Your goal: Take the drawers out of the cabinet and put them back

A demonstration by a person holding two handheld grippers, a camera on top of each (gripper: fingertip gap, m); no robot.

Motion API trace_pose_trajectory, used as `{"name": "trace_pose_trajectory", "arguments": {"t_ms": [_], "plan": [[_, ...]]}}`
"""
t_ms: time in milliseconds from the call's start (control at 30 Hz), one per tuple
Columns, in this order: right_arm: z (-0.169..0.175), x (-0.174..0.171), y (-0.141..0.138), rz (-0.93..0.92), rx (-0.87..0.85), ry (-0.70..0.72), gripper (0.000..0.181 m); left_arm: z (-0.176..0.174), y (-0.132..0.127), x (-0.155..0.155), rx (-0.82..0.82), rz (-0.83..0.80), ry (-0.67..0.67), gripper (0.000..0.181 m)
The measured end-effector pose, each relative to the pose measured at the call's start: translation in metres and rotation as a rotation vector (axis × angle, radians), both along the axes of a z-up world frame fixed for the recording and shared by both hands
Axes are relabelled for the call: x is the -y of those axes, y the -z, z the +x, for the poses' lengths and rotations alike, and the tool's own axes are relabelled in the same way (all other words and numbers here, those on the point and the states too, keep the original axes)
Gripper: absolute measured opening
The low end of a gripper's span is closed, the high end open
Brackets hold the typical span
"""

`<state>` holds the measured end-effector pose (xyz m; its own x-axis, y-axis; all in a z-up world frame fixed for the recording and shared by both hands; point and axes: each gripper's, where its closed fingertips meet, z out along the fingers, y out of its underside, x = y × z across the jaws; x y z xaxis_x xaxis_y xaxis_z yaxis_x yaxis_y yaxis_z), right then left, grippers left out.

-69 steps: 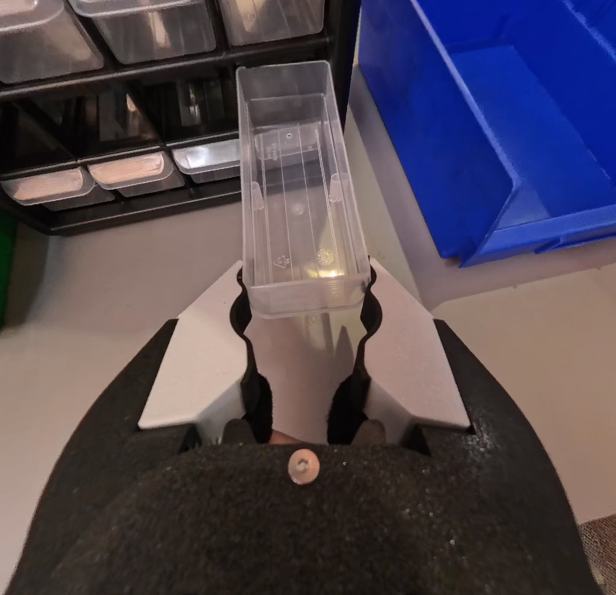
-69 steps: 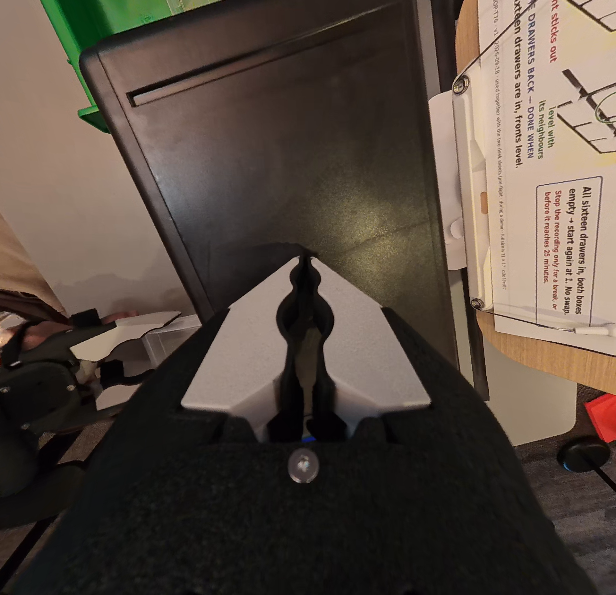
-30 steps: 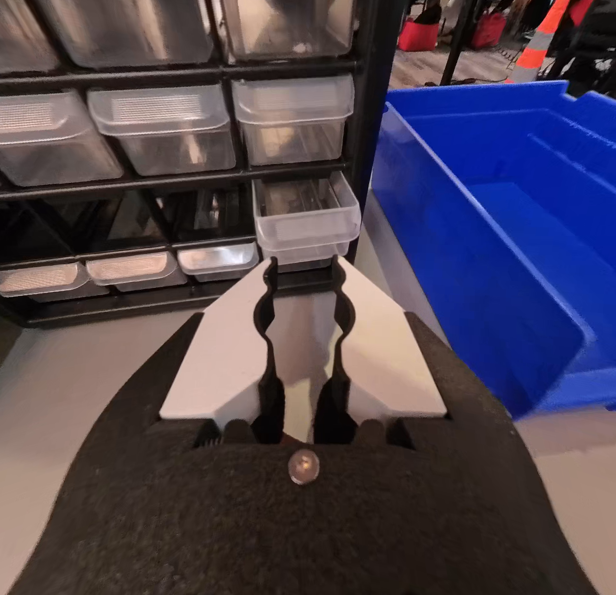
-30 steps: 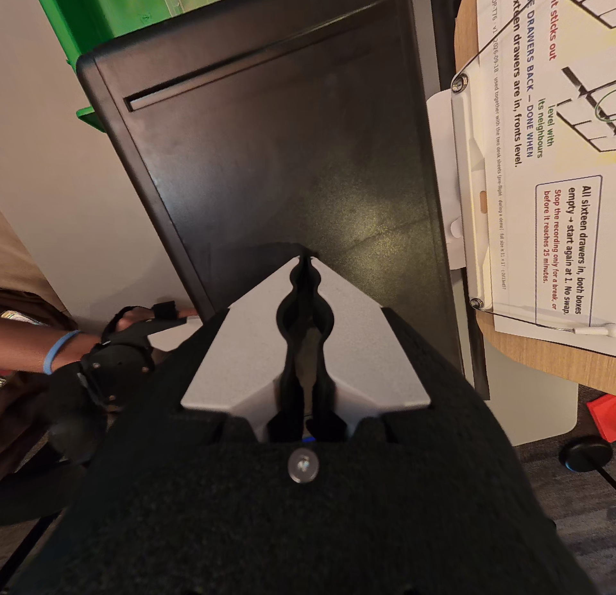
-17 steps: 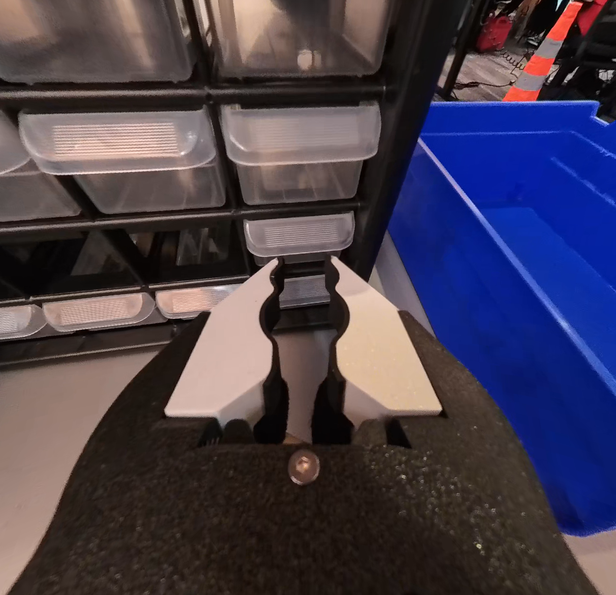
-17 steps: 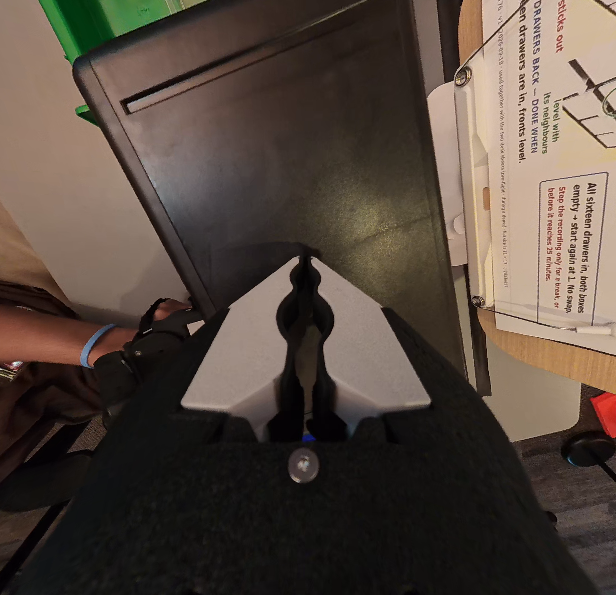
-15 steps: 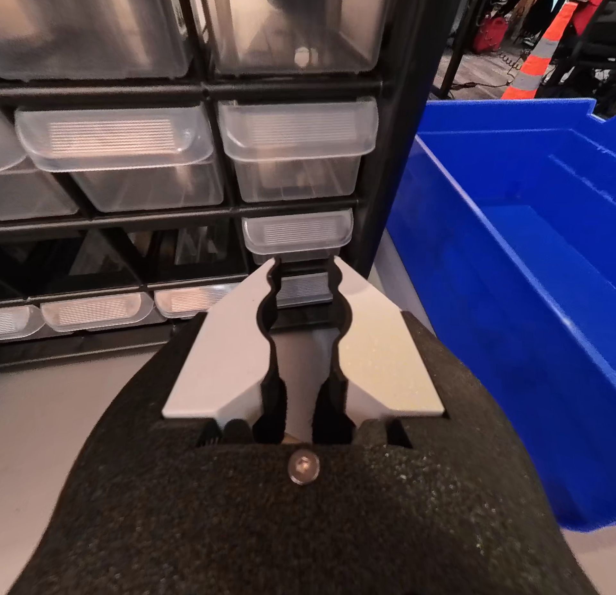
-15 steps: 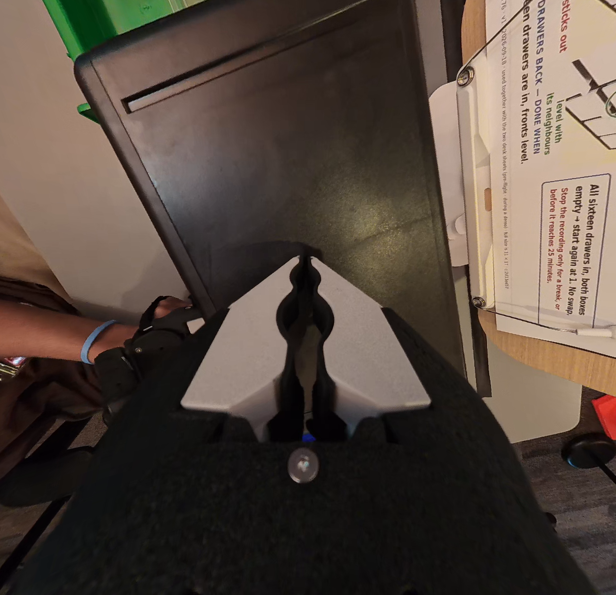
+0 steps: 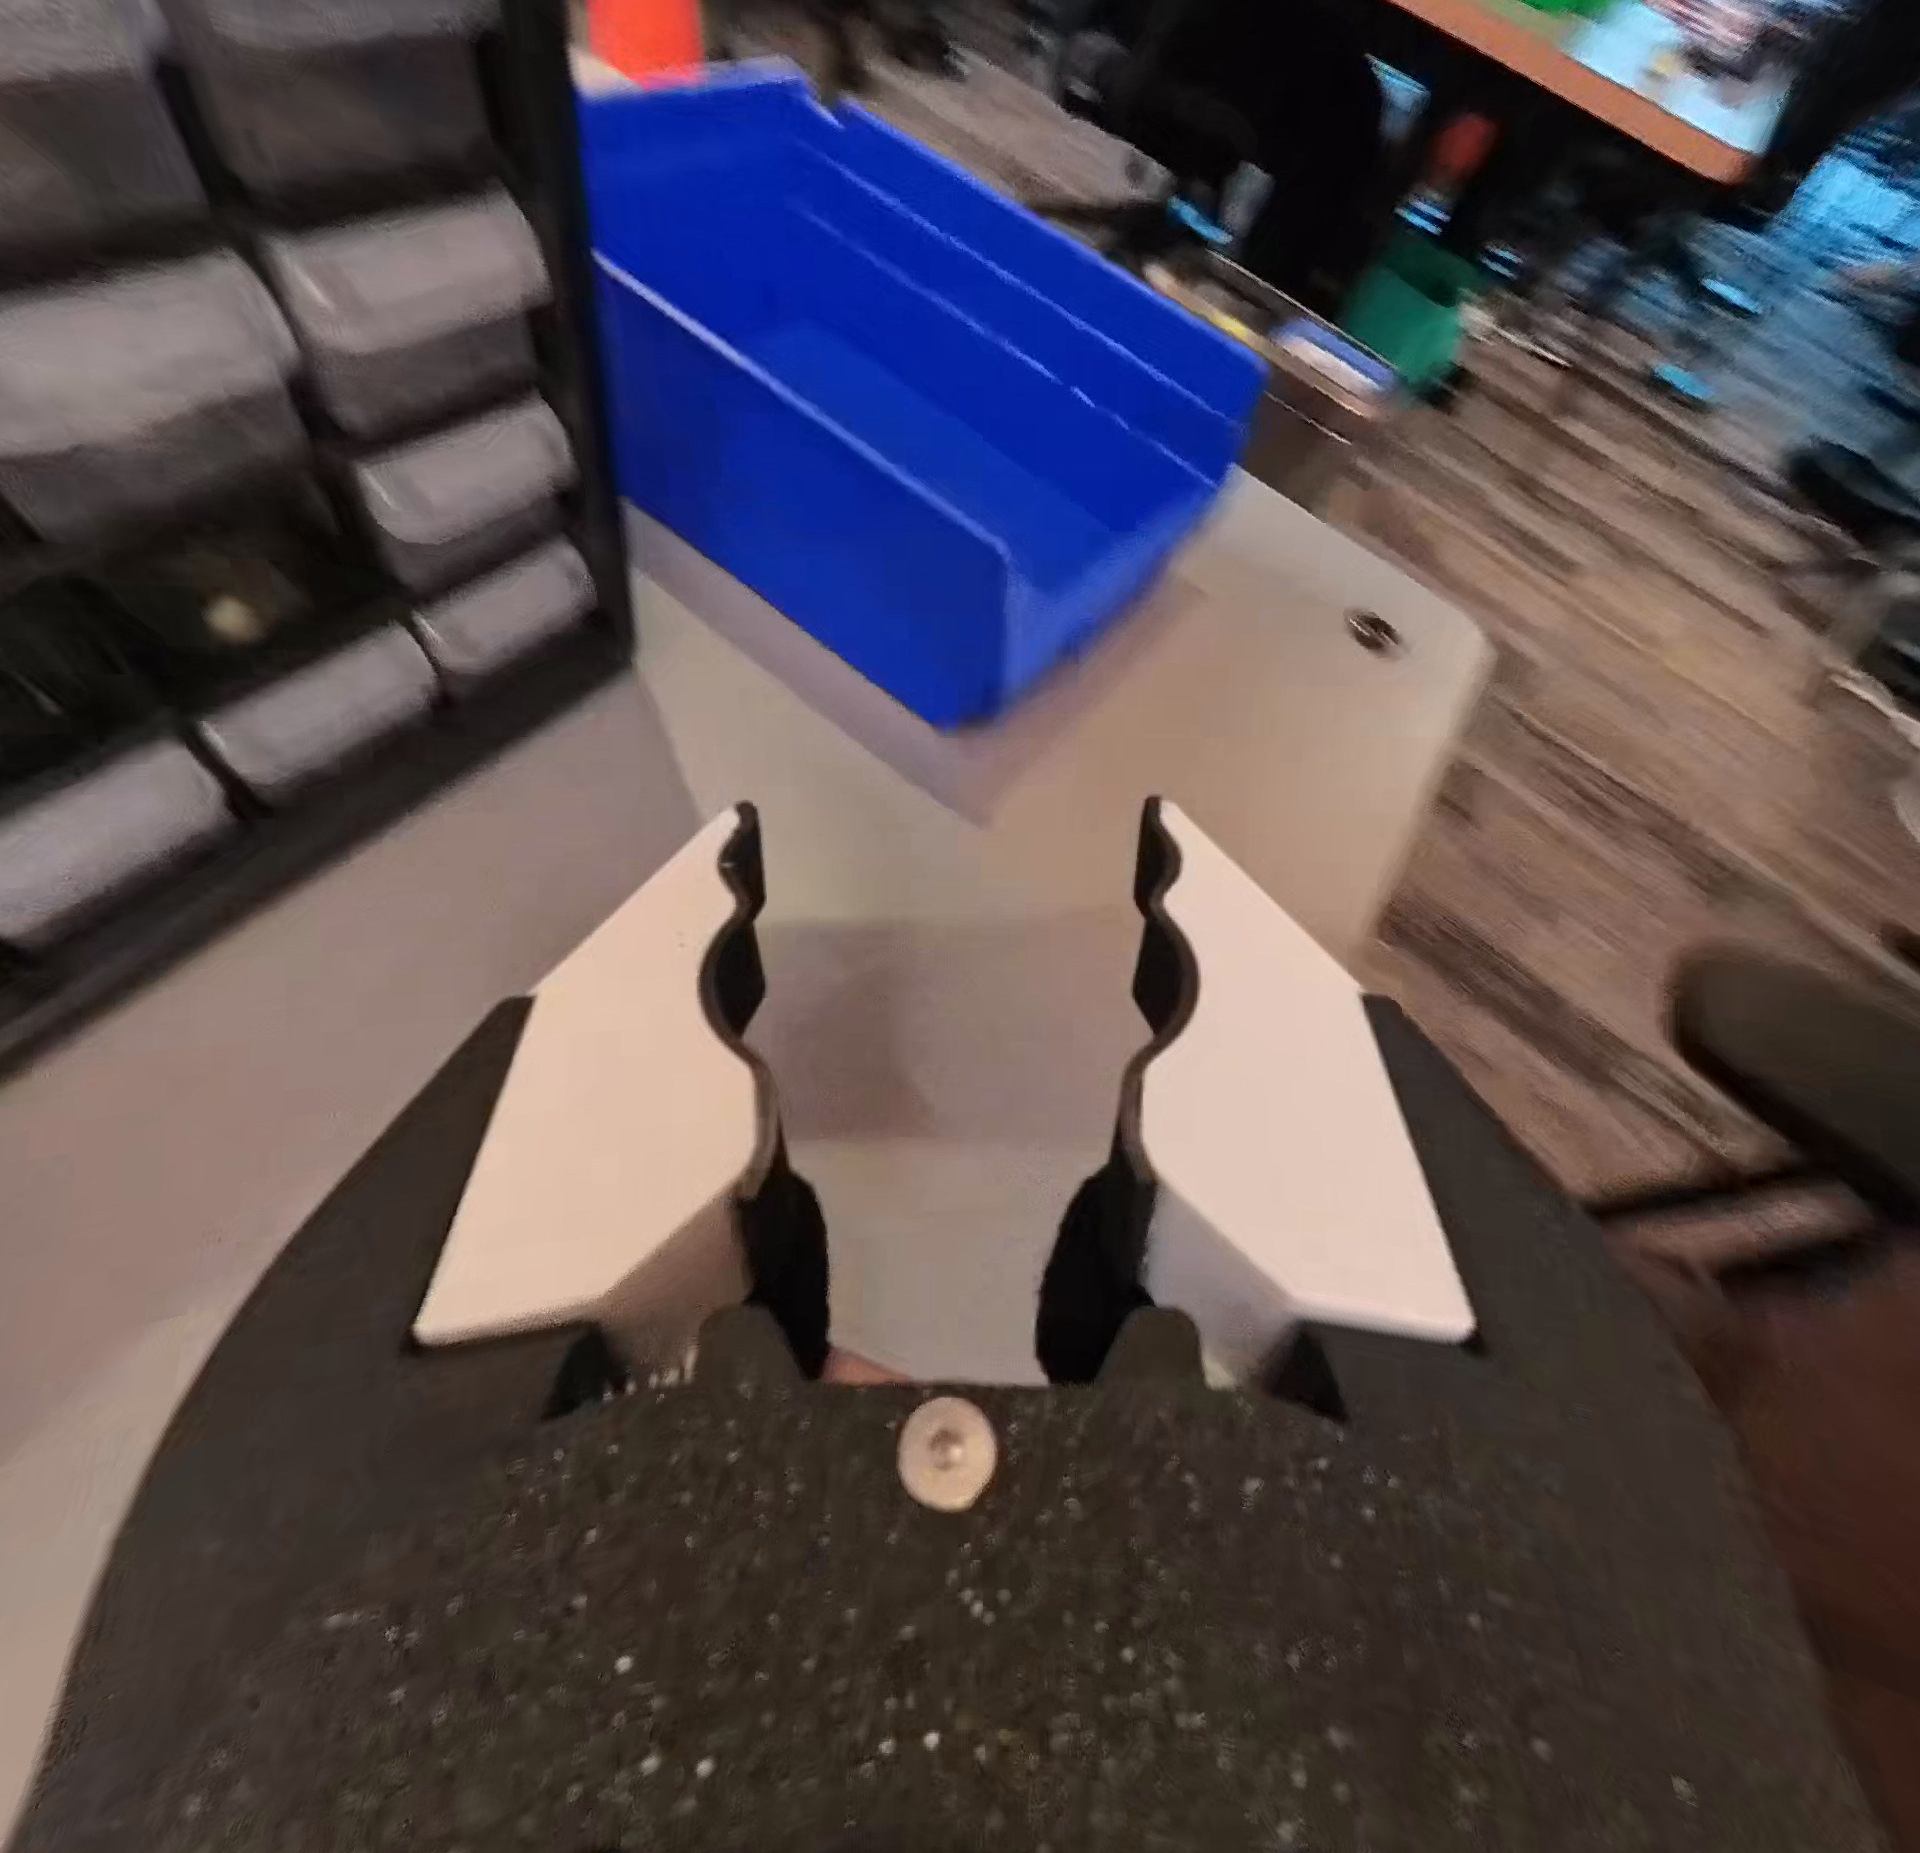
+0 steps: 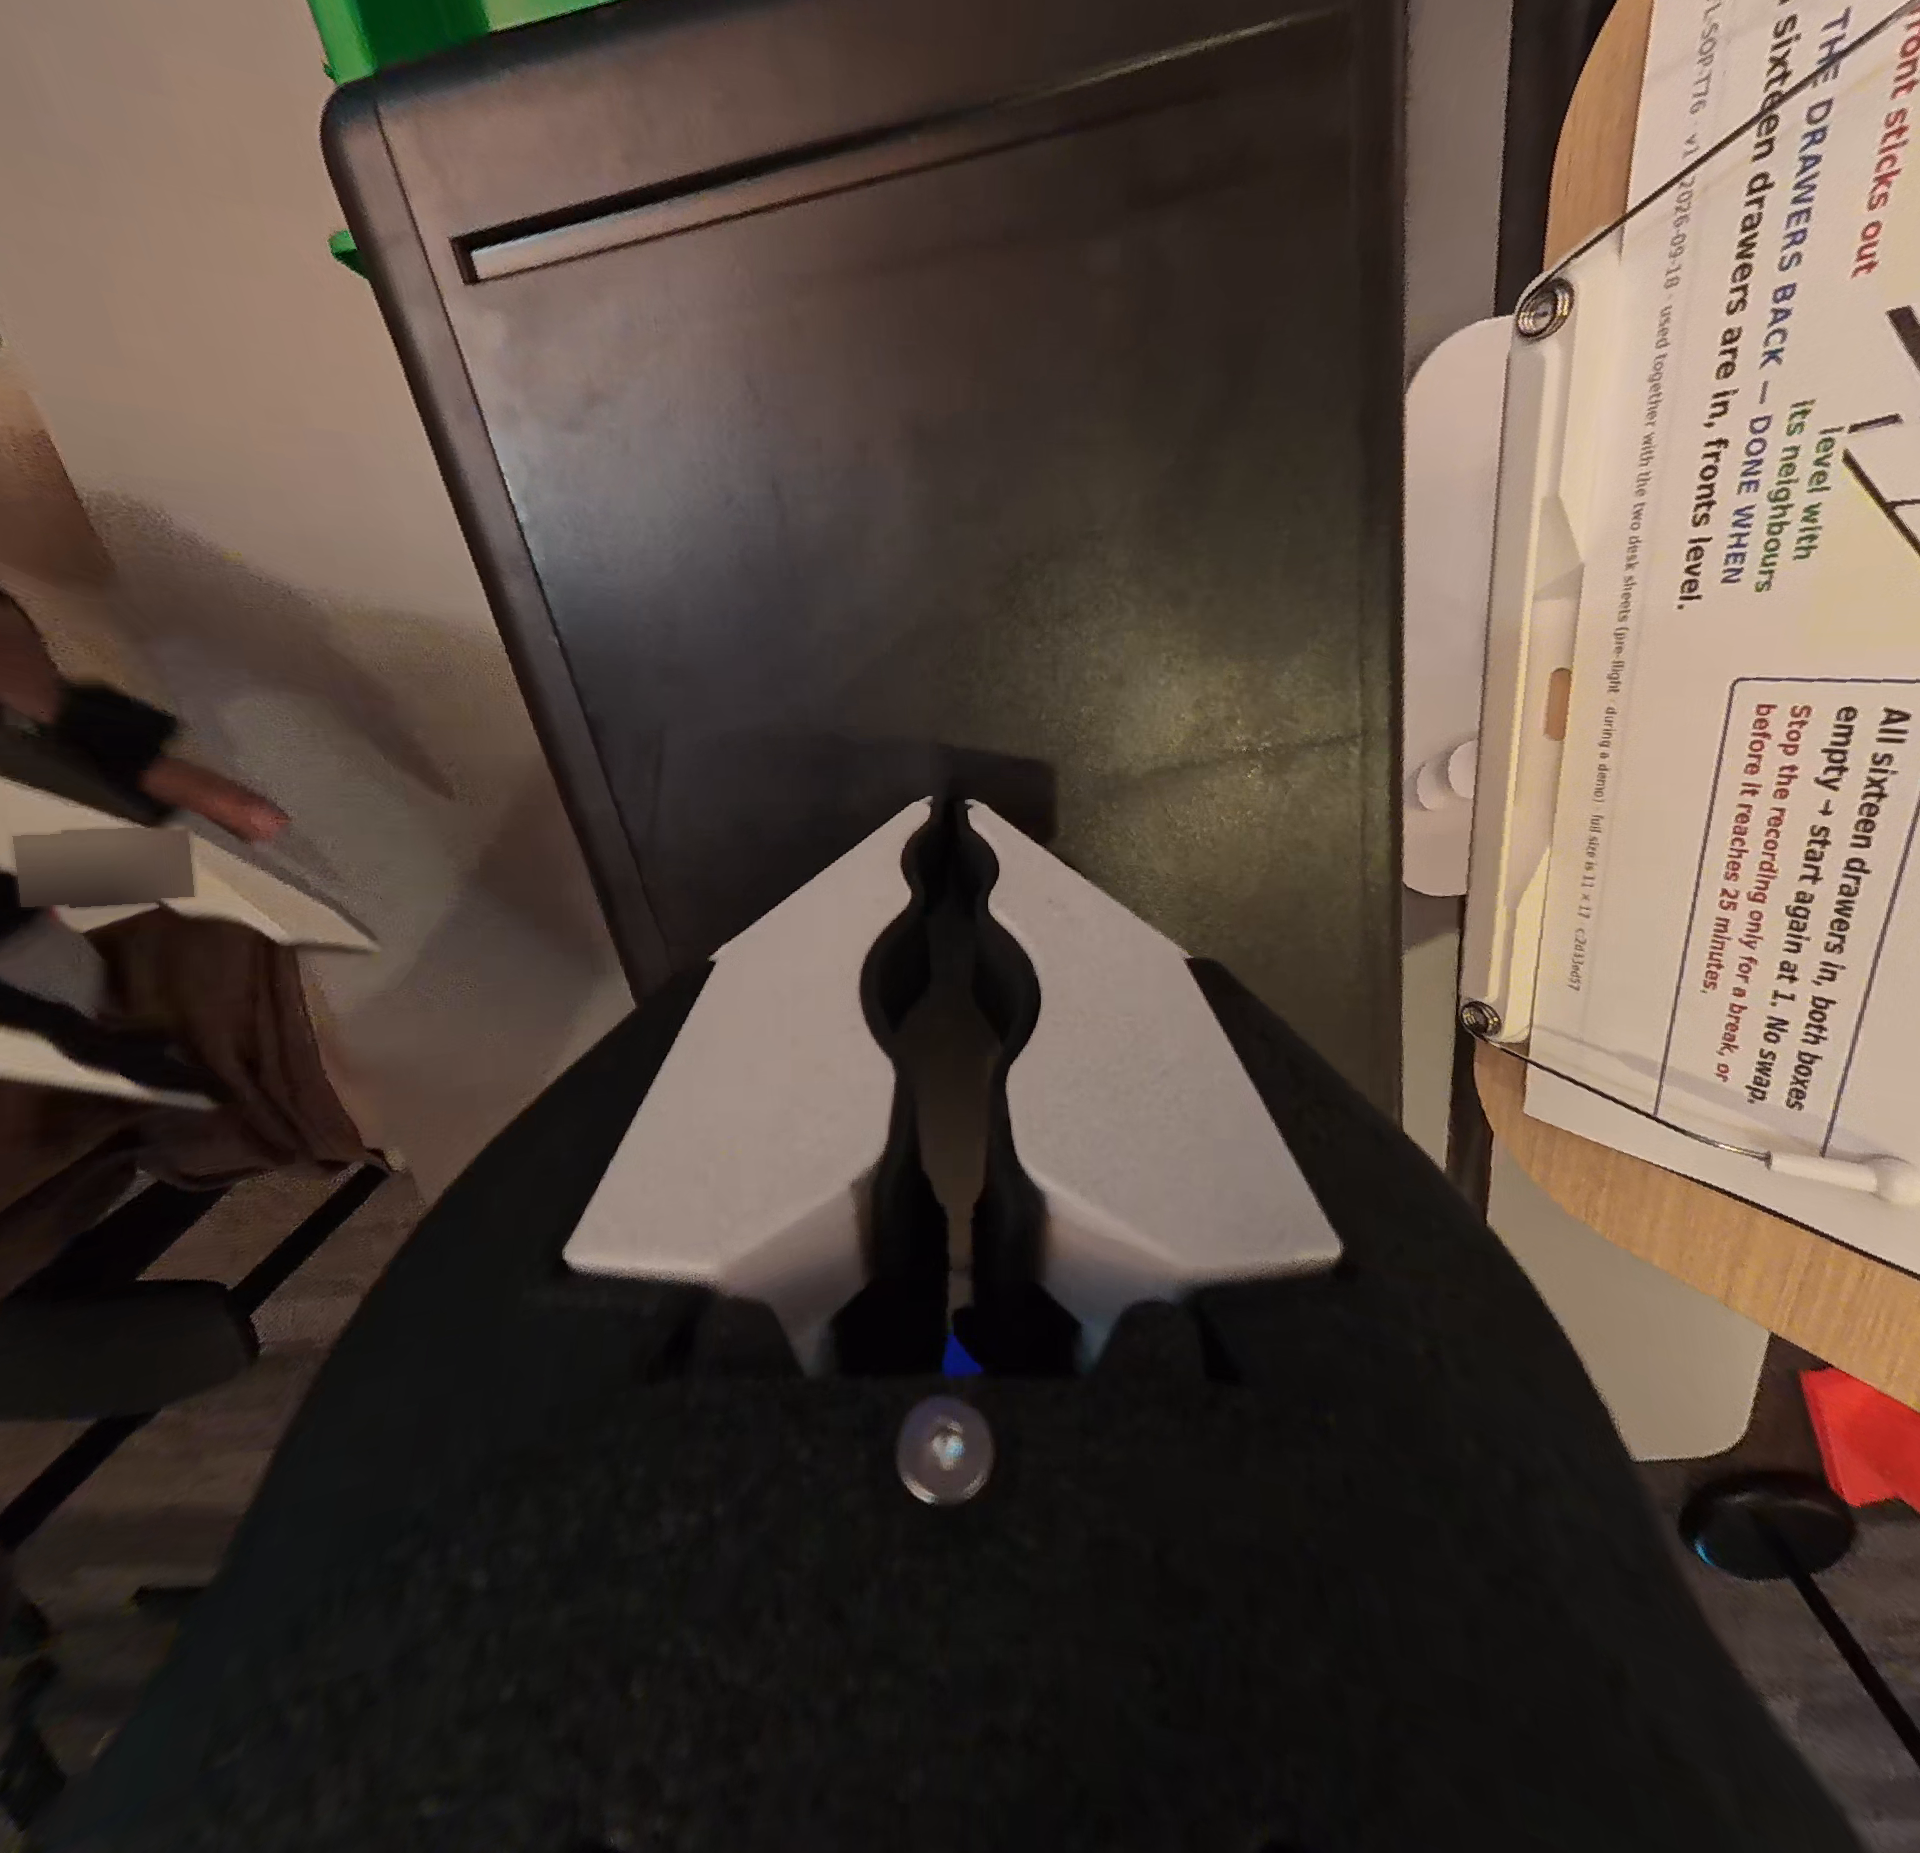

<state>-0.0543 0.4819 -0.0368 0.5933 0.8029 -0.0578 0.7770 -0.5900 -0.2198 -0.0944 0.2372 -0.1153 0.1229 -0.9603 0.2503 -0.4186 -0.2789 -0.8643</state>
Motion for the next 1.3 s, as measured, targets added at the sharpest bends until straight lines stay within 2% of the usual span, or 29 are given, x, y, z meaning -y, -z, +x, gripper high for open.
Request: {"name": "trace_pose_trajectory", "arguments": {"t_ms": [33, 67, 133, 267, 367, 467, 500, 567, 733, 767, 833, 933, 1033, 1133, 1200, 1300], "plan": [[0.000, 0.000, 0.000, 0.001, -0.002, -0.002, 0.000, -0.023, 0.001, 0.003, -0.025, -0.026, 0.060, 0.070], [0.000, 0.000, 0.000, 0.004, 0.002, -0.005, 0.000, -0.047, 0.002, -0.008, -0.065, -0.010, 0.083, 0.068], [0.000, 0.000, 0.000, 0.010, 0.021, -0.009, 0.000, -0.098, 0.005, -0.051, -0.188, 0.109, 0.106, 0.065], [0.000, 0.000, 0.000, 0.018, 0.103, -0.021, 0.000, -0.188, 0.020, -0.193, -0.636, 0.489, 0.079, 0.059], [0.000, 0.000, 0.000, 0.009, 0.145, -0.016, 0.000, -0.213, 0.045, -0.271, -0.885, 0.558, 0.138, 0.058], [0.000, 0.000, 0.000, -0.008, 0.161, 0.003, 0.000, -0.219, 0.082, -0.311, -1.050, 0.490, 0.196, 0.056], [0.000, 0.000, 0.000, -0.013, 0.163, 0.013, 0.000, -0.222, 0.093, -0.316, -1.106, 0.443, 0.204, 0.057], [0.000, 0.000, 0.000, -0.016, 0.167, 0.022, 0.000, -0.222, 0.107, -0.312, -1.146, 0.361, 0.242, 0.055], [0.000, 0.000, 0.000, -0.026, 0.183, 0.026, 0.000, -0.229, 0.123, -0.311, -1.155, 0.401, 0.290, 0.002], [0.000, 0.000, 0.000, -0.024, 0.189, 0.025, 0.000, -0.230, 0.122, -0.310, -1.148, 0.412, 0.284, 0.002], [0.000, 0.000, 0.000, -0.017, 0.203, 0.021, 0.000, -0.232, 0.113, -0.304, -1.124, 0.410, 0.250, 0.000], [0.001, 0.000, 0.000, -0.015, 0.210, 0.024, 0.000, -0.236, 0.079, -0.282, -1.058, 0.406, 0.180, 0.000], [0.001, 0.000, 0.000, -0.022, 0.205, 0.032, 0.000, -0.231, 0.031, -0.238, -0.935, 0.427, 0.161, 0.000], [0.000, 0.000, 0.000, -0.021, 0.200, 0.043, 0.000, -0.206, -0.008, -0.178, -0.771, 0.381, 0.141, 0.000], [0.000, 0.000, 0.000, -0.013, 0.198, 0.046, 0.000, -0.182, -0.013, -0.128, -0.687, 0.296, 0.168, 0.000], [0.000, 0.000, 0.000, 0.000, 0.187, 0.057, 0.000, -0.146, 0.015, -0.061, -0.680, 0.125, 0.149, 0.000]]}}
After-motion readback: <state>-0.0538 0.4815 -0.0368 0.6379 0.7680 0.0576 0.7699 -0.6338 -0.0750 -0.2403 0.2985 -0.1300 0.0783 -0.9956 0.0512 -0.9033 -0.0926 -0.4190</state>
